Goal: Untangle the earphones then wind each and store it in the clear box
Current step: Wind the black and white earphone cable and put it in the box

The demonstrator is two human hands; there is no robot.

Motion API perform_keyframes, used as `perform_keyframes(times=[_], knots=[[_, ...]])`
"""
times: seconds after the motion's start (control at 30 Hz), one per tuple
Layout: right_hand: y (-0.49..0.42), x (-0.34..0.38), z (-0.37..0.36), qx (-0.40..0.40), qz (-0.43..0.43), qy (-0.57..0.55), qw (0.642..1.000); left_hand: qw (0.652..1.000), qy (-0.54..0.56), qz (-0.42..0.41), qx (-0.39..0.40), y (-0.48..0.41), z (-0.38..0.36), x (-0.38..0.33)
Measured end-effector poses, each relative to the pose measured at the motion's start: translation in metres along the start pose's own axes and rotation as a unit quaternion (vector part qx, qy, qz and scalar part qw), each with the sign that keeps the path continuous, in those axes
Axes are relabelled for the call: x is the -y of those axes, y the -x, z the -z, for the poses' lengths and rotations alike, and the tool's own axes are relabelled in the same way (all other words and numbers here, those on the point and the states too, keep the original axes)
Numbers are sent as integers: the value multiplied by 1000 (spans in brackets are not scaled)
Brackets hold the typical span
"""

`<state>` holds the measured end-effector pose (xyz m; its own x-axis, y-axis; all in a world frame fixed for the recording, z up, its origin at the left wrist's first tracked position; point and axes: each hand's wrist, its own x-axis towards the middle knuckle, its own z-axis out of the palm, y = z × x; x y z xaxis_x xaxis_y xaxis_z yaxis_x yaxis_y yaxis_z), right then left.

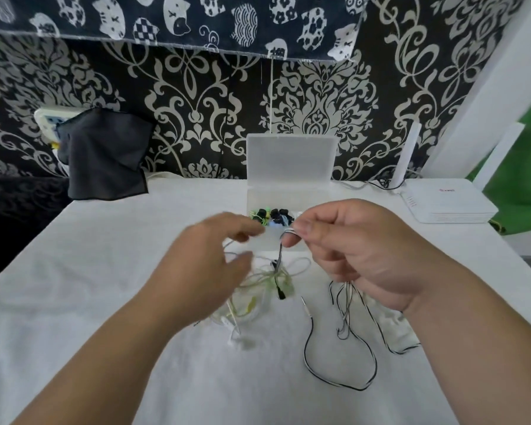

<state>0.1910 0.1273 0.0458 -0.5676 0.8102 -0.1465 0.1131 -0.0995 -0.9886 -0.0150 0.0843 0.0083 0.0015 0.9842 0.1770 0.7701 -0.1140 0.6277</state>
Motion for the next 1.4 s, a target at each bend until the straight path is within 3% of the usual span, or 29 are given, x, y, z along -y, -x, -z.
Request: perform_keyframes(times=[0.07, 0.2, 0.37, 0.57, 0.67, 0.77, 0.93, 1.1, 1.17, 1.3, 1.4], knots=[[1, 3, -1, 23, 23, -36, 999, 998, 11, -6, 58, 3, -11, -2], [2, 9, 3, 36, 61, -99, 993, 994, 79, 6, 70, 3, -19, -5], [2, 13, 5, -27, 93, -153, 983, 990, 124, 21, 63, 1, -12, -3], [0, 17, 13, -143, 60, -249, 956, 986, 152, 43, 56, 1, -6, 3], [1, 17, 11, -144, 72, -223, 961, 980, 180, 63, 46, 1, -9, 0], [1, 15, 7, -146, 89, -129, 977, 984, 153, 71, 64, 0, -10, -6], [4, 14, 3, -96, 120, -74, 985, 987, 90, 94, 90, 0, -16, -8], [5, 13, -7, 47, 121, -183, 975, 987, 122, 78, 69, 4, -21, -18], [4, 13, -10, 65, 112, -198, 972, 982, 164, 77, 53, 4, -22, -20], [-1, 14, -6, -67, 63, -156, 983, 965, 239, 104, -5, 3, -15, -19], [-7, 9, 5, -185, 12, -204, 961, 950, 270, 152, -35, 1, -11, -14]])
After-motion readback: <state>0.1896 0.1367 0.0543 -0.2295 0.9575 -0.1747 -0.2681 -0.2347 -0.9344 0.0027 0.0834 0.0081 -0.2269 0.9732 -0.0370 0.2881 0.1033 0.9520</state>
